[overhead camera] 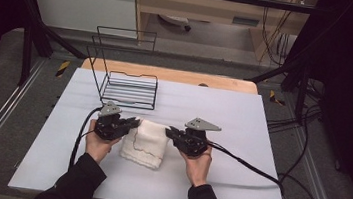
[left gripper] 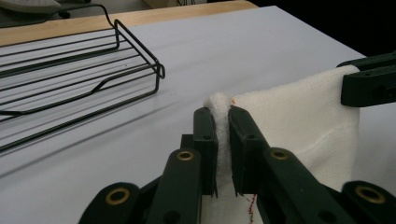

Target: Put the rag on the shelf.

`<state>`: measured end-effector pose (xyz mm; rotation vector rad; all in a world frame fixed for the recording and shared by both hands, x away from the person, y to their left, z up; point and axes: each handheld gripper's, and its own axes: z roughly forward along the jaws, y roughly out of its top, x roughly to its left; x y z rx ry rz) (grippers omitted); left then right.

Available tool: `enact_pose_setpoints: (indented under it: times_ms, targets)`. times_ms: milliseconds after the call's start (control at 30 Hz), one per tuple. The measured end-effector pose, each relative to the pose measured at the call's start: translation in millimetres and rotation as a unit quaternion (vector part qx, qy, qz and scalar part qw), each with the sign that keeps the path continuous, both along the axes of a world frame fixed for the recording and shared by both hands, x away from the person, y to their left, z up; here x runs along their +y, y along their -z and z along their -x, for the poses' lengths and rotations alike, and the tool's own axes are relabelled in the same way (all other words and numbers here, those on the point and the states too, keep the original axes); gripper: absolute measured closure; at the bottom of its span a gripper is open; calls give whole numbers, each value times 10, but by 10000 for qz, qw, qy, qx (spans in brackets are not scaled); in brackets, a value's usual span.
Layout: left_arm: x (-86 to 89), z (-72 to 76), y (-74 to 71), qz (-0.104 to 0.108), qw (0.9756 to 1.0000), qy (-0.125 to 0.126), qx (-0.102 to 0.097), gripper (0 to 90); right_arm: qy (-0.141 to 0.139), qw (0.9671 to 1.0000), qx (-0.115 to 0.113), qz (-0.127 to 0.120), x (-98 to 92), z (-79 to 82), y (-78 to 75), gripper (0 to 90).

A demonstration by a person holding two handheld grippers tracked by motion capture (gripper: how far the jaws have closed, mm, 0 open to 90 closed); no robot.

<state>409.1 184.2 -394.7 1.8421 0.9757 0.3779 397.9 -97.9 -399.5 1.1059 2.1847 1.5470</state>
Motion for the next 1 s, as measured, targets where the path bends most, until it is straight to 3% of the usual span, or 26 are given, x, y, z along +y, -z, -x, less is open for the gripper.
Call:
enact_pose_setpoints:
  times_ms: [400,1000]
  targets:
    - [16,109,-148,196,9994,-32,-283,816,3,9996,-266,-54,-15,45,-170,803]
    - [84,219,-399,486,9963,-118,-696,818,-20,9973,-717,-148,7,82,-452,806]
